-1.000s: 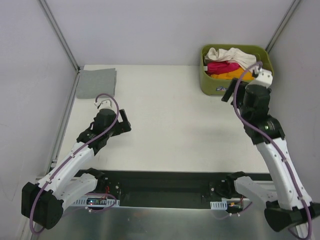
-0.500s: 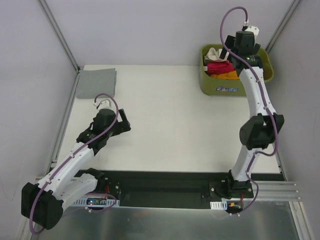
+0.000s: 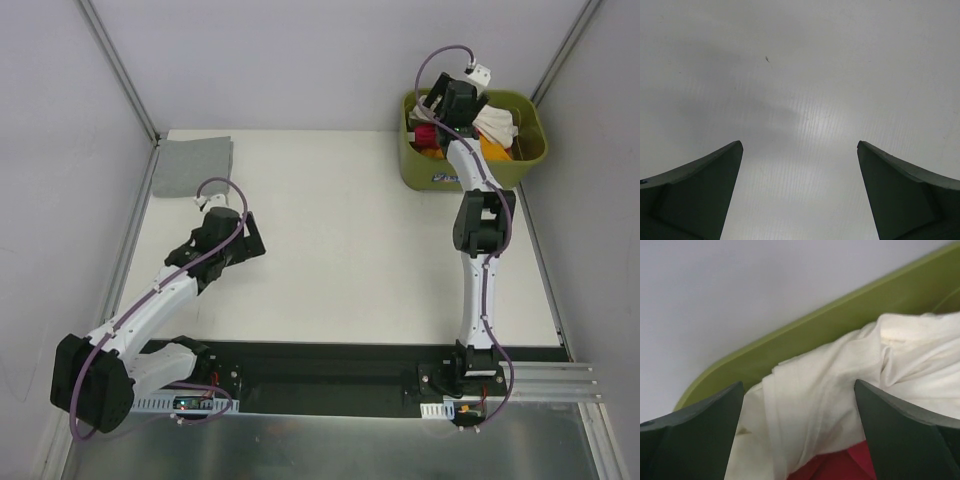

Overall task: Fold and stack the t-shirts
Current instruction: Grab crumpled tshirt from bin with the right arm, then move the tshirt to the center of the board

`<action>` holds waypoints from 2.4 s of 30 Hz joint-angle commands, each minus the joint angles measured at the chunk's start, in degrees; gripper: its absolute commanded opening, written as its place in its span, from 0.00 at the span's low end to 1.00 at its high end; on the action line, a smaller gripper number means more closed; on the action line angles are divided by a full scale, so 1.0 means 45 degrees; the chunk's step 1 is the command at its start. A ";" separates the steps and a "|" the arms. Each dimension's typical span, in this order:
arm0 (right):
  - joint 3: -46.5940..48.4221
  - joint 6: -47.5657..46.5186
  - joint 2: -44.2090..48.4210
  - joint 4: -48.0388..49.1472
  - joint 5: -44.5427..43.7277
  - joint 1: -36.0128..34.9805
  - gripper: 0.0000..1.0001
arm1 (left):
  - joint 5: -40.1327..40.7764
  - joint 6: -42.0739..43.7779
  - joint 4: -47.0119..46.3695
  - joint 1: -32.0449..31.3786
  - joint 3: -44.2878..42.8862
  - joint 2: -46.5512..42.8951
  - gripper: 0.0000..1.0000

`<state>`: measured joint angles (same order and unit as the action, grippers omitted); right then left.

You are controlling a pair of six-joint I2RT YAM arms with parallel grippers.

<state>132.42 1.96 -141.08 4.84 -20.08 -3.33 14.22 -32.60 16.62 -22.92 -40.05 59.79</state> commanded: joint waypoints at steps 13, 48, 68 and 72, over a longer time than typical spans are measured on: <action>0.0436 0.2944 -0.0058 0.3748 0.0358 0.0428 0.01 | 0.0298 0.0526 -0.0061 -0.0044 -0.1978 0.1460 0.99; -0.3015 -0.1429 1.1718 0.0858 0.4893 -0.8107 0.01 | -0.0426 -0.1290 0.0875 -0.0044 0.1244 -0.5883 0.99; -1.5324 0.1518 1.5588 -0.5858 -0.0403 -0.2306 0.97 | -0.1010 -0.1818 0.1424 -0.0044 0.0388 -0.2294 0.99; -1.6202 0.2024 1.6289 -0.5998 0.1058 -0.2306 0.97 | -0.1907 -0.2071 0.1443 0.0150 -0.0102 -0.0169 0.99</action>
<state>62.19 8.62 -72.29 -19.77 -19.77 -13.67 9.98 -39.99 23.22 -22.87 -36.75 52.99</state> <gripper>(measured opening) 0.967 0.993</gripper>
